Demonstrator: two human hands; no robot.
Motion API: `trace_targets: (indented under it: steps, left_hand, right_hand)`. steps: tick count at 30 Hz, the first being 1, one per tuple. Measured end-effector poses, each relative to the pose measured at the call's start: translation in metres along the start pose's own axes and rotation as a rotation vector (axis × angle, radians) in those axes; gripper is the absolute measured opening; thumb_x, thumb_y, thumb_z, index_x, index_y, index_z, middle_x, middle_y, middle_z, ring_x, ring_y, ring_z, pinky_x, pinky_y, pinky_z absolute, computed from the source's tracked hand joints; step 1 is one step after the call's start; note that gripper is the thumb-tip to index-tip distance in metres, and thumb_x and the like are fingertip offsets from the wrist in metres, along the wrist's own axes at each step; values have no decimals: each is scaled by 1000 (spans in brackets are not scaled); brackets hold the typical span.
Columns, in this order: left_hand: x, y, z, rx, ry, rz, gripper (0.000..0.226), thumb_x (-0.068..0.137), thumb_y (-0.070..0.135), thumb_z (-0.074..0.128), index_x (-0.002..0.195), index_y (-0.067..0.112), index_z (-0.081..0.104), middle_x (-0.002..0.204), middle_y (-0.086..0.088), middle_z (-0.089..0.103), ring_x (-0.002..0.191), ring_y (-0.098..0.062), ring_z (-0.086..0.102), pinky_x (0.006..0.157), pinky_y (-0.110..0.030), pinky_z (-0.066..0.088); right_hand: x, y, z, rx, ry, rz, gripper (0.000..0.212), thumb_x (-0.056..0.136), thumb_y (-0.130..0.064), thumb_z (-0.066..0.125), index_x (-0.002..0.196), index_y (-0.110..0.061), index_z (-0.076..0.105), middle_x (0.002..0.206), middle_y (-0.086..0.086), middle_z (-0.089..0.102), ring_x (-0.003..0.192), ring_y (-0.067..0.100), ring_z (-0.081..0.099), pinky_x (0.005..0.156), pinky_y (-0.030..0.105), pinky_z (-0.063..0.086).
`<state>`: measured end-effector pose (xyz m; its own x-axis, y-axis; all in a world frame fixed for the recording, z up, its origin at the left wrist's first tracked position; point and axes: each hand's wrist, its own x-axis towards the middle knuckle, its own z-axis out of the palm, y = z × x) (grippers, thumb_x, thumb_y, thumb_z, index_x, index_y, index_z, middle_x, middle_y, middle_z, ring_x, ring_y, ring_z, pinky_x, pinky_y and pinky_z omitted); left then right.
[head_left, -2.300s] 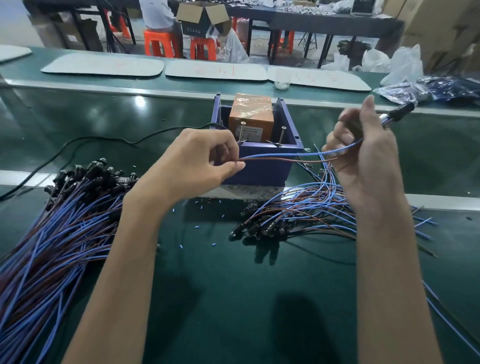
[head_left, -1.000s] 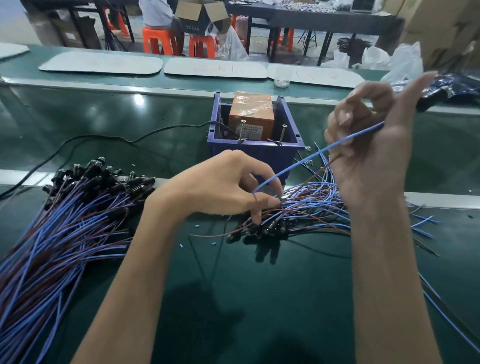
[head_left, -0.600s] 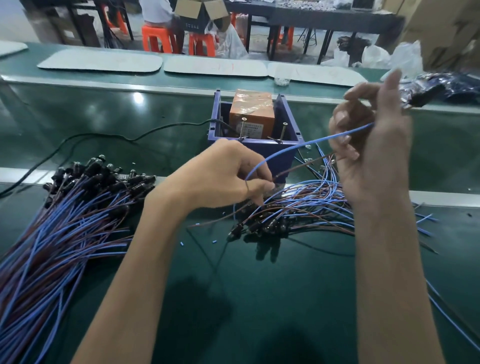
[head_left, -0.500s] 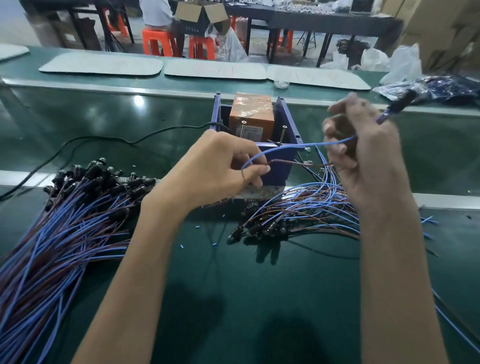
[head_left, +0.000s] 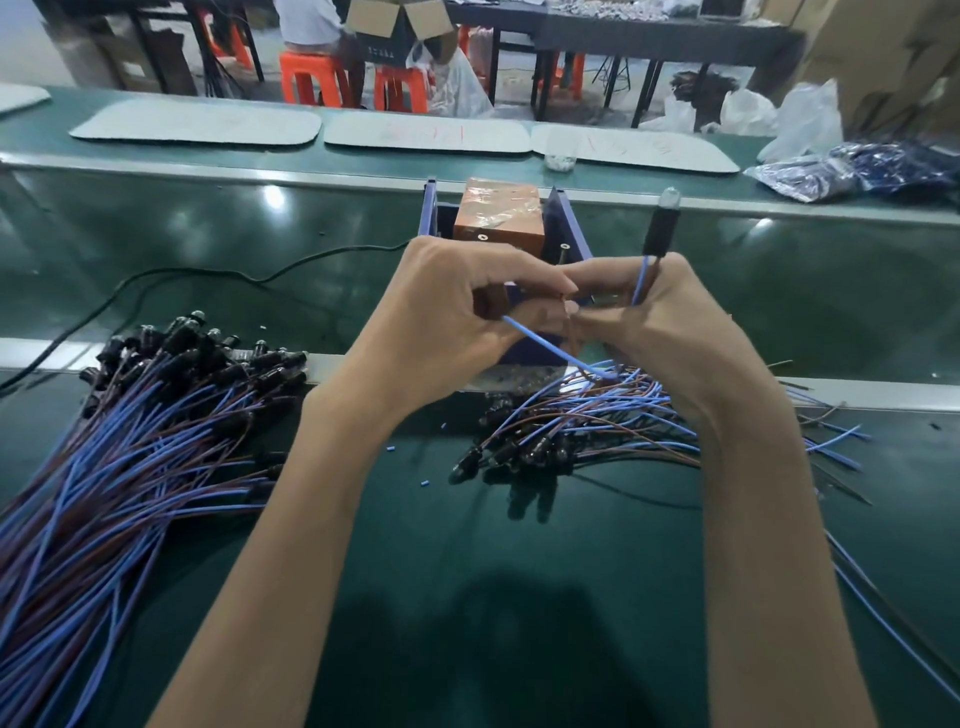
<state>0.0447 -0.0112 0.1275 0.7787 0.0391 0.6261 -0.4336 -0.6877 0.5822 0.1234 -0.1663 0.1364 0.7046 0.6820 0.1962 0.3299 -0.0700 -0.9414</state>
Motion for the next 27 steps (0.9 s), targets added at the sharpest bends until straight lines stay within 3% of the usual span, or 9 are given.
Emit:
trace_targets:
  steps: [4,8,11,14,17,21,24,27]
  left_hand:
    - [1,-4,-3,57,73,-15,10,86,7,69,95,9,74,84,1,70,59,-18,56,61,-25,47]
    - [3,-9,-5,174,189,-138,13,95,13,57,97,7,68,88,4,59,68,-4,49,69,-10,37]
    - [3,-13,-5,197,205,-289,31,102,26,41,93,4,61,75,2,57,74,-19,56,72,-27,44]
    - [1,-13,-6,170,234,-398,50,102,43,24,89,5,55,68,-4,57,74,-28,61,77,-46,47]
    - [0,-10,-6,199,249,-497,68,92,60,8,89,12,55,71,-8,61,81,-30,61,84,-49,46]
    - [-2,-15,-10,289,193,-654,89,74,76,-10,95,24,58,77,-13,64,87,-37,64,90,-50,46]
    - [-1,-19,-12,269,200,-660,69,88,67,6,87,24,59,76,-11,68,87,-38,65,91,-47,47]
    - [1,-21,-14,284,232,-642,39,93,40,26,88,18,57,75,-5,70,82,-38,65,86,-44,50]
  right_hand:
    - [4,3,2,-20,135,27,4,82,-13,73,79,-14,70,53,-10,62,46,3,53,48,11,39]
    - [5,0,3,28,273,33,27,85,-32,69,72,-10,59,53,-5,52,44,4,46,45,11,36]
    - [6,-4,2,64,378,78,40,90,-41,59,64,-12,49,55,2,47,40,4,44,43,15,37]
    - [8,-5,3,138,447,69,43,99,-35,47,64,-10,49,53,0,48,37,6,46,38,15,35]
    - [10,-5,6,285,440,77,42,102,-34,39,80,-5,61,57,0,63,41,10,54,38,15,35]
    - [13,-5,9,321,444,74,43,103,-39,35,92,-10,66,77,4,73,59,15,69,39,15,37]
    - [14,-4,9,329,484,61,46,102,-42,35,99,-9,67,83,5,74,63,14,70,41,15,41]
    - [11,-4,6,312,574,5,47,101,-39,41,72,-12,65,66,-1,69,56,10,65,43,17,44]
